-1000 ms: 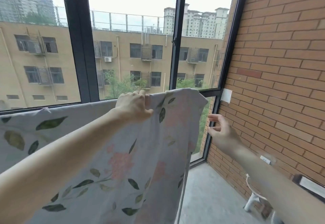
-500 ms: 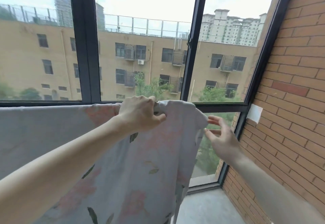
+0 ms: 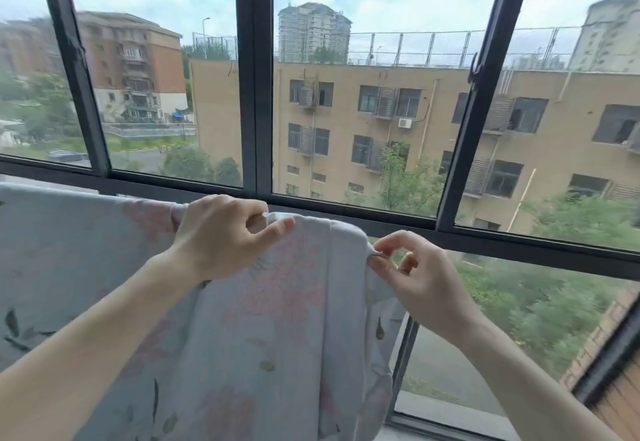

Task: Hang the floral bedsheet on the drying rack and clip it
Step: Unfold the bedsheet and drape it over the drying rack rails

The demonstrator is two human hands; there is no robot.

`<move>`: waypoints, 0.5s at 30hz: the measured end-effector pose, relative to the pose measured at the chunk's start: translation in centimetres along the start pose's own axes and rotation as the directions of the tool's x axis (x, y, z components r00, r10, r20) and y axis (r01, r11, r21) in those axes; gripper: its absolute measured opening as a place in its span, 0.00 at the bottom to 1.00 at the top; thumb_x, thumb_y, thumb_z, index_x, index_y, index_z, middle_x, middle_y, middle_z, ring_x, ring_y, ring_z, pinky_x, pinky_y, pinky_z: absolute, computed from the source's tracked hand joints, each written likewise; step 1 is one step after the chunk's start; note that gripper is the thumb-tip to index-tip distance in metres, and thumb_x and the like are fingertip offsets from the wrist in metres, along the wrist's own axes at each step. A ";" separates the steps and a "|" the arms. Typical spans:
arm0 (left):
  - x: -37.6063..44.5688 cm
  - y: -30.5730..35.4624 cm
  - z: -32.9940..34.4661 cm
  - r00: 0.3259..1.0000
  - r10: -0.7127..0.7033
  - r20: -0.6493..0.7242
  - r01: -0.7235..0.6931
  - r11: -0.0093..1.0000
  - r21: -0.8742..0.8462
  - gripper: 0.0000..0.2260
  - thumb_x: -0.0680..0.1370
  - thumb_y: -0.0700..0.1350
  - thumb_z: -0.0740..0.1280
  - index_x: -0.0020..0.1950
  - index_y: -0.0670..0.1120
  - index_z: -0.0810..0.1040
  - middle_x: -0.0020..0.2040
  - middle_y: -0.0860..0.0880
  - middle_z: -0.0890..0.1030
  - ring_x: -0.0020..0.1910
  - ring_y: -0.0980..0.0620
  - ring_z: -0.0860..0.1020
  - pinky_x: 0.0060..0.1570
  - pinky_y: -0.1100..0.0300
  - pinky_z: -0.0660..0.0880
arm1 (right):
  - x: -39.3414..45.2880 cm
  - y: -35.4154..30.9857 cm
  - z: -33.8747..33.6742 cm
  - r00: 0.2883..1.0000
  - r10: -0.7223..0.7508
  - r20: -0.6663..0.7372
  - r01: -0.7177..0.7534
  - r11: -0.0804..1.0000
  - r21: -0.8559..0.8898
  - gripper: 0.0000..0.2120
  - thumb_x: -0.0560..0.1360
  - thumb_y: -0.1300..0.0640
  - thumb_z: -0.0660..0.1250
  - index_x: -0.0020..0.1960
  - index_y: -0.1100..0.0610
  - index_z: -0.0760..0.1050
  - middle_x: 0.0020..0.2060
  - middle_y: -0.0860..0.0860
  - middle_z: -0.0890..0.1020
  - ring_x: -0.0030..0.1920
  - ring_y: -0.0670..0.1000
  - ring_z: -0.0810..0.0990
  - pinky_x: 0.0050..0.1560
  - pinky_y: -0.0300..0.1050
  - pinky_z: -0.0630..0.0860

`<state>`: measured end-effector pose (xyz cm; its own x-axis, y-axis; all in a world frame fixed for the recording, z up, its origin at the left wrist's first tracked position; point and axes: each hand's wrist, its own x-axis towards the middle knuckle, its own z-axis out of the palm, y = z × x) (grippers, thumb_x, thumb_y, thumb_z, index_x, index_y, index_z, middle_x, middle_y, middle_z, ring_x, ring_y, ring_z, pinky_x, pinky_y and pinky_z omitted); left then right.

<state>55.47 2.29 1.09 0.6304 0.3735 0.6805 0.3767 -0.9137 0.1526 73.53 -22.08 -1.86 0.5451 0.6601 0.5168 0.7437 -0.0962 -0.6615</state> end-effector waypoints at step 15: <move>0.6 2.9 2.0 0.989 -0.139 -0.056 0.144 0.985 0.092 0.33 0.76 0.73 0.54 0.32 0.43 0.57 0.25 0.48 0.59 0.27 0.49 0.63 0.32 0.56 0.65 | 5.3 6.2 -0.5 0.874 -0.328 0.359 0.149 0.883 0.446 0.17 0.81 0.52 0.63 0.36 0.57 0.69 0.29 0.49 0.67 0.31 0.46 0.64 0.31 0.41 0.60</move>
<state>58.29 0.15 0.47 0.5332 0.4872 0.6916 0.5243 -0.8319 0.1818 81.26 -19.59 -2.96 0.0932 0.8756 0.4740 0.5653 0.3454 -0.7491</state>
